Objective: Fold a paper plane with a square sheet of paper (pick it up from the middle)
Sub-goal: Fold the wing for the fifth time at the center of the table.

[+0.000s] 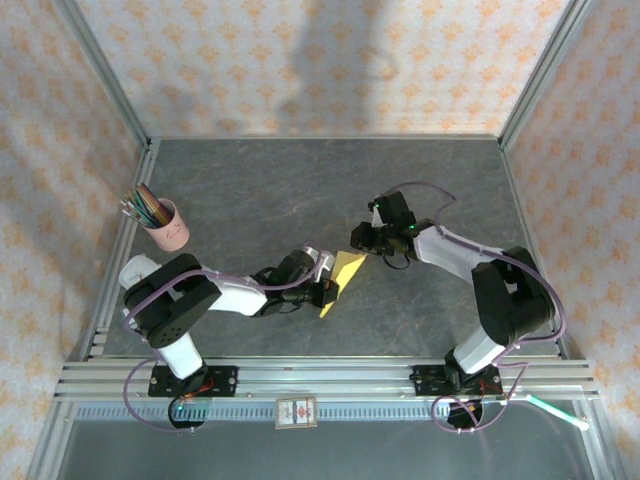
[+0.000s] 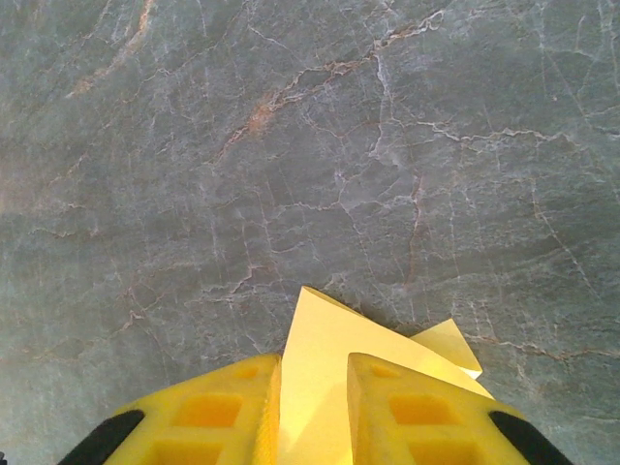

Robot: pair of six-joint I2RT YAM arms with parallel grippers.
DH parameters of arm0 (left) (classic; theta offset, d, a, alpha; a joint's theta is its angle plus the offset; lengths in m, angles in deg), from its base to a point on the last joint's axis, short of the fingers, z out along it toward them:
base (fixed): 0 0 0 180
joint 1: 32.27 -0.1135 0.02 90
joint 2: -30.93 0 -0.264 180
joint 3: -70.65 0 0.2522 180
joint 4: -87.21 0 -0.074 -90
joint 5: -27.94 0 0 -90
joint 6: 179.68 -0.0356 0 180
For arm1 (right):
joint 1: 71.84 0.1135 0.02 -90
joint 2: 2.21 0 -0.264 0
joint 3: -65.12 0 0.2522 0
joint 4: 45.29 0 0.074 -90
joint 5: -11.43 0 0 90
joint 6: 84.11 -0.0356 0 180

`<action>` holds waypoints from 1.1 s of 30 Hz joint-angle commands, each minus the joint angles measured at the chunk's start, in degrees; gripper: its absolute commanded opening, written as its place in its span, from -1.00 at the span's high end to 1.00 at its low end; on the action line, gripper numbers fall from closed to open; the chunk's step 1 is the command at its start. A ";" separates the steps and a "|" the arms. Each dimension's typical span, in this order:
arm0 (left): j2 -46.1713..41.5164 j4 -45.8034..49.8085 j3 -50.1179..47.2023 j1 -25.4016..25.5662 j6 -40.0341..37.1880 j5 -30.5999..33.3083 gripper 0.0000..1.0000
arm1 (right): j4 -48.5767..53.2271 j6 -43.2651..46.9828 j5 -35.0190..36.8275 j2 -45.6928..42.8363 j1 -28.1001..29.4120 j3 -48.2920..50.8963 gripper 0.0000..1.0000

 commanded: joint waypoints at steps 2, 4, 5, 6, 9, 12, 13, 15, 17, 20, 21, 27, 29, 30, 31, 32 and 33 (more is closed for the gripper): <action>1.34 1.22 1.04 -1.16 2.35 -3.11 1.00 | 1.16 1.22 0.41 -0.14 -0.31 -0.78 0.52; 1.39 0.01 0.64 -1.33 3.21 -3.40 1.00 | 1.16 1.21 0.50 -0.32 -0.31 -0.46 0.51; 1.42 -0.54 0.40 -1.33 4.31 -3.49 1.00 | 1.14 1.23 0.59 -0.48 -0.31 -0.40 0.52; 1.43 -1.00 0.20 -1.30 4.59 -3.64 1.00 | 1.18 1.28 0.70 -0.55 -0.31 -0.32 0.52; 1.75 -2.74 -0.53 -1.33 5.61 -3.76 1.00 | 1.16 1.37 0.79 -0.83 -0.31 -0.23 0.52; 1.95 -3.98 -1.22 -1.48 6.34 -3.93 1.00 | 1.42 1.60 0.72 -0.92 -0.31 -0.33 0.52; 2.03 -4.64 -1.49 -1.60 6.67 -4.11 1.00 | 1.42 1.64 0.71 -0.98 -0.31 -0.23 0.52; 2.28 -5.37 -1.79 -1.86 6.99 -4.53 1.00 | 1.38 1.88 0.50 -1.04 -0.31 -0.15 0.52; 2.55 -5.48 -2.02 -2.01 7.20 -4.72 1.00 | 1.30 1.82 0.43 -1.26 -0.31 -0.05 0.52; 2.91 -7.44 -2.87 -2.16 8.41 -5.33 1.00 | 1.21 1.90 0.49 -1.75 -0.31 0.21 0.52; 3.12 -8.06 -3.18 -2.24 8.74 -5.42 1.00 | 1.16 1.92 0.50 -1.89 -0.31 0.30 0.52; 4.14 -11.42 -4.64 -2.81 10.93 -6.74 1.00 | 1.04 1.87 -0.05 -2.03 -0.31 0.57 0.51; 4.17 -11.62 -4.88 -2.98 11.20 -6.74 1.00 | 0.80 1.99 -0.46 -2.14 -0.31 0.74 0.52; 4.24 -11.54 -4.86 -3.07 11.20 -6.89 1.00 | 0.71 2.13 -0.76 -2.29 -0.31 0.89 0.52; 4.24 -11.52 -4.99 -3.10 11.33 -6.92 1.00 | 0.39 2.31 -1.20 -2.51 -0.28 1.23 0.52; 4.24 -11.65 -5.08 -3.16 11.51 -6.92 1.00 | 0.04 2.39 -1.41 -3.04 -0.24 1.62 0.52; 4.24 -11.70 -5.21 -3.21 11.71 -6.86 1.00 | -0.46 2.50 -1.66 -3.66 -0.22 2.23 0.52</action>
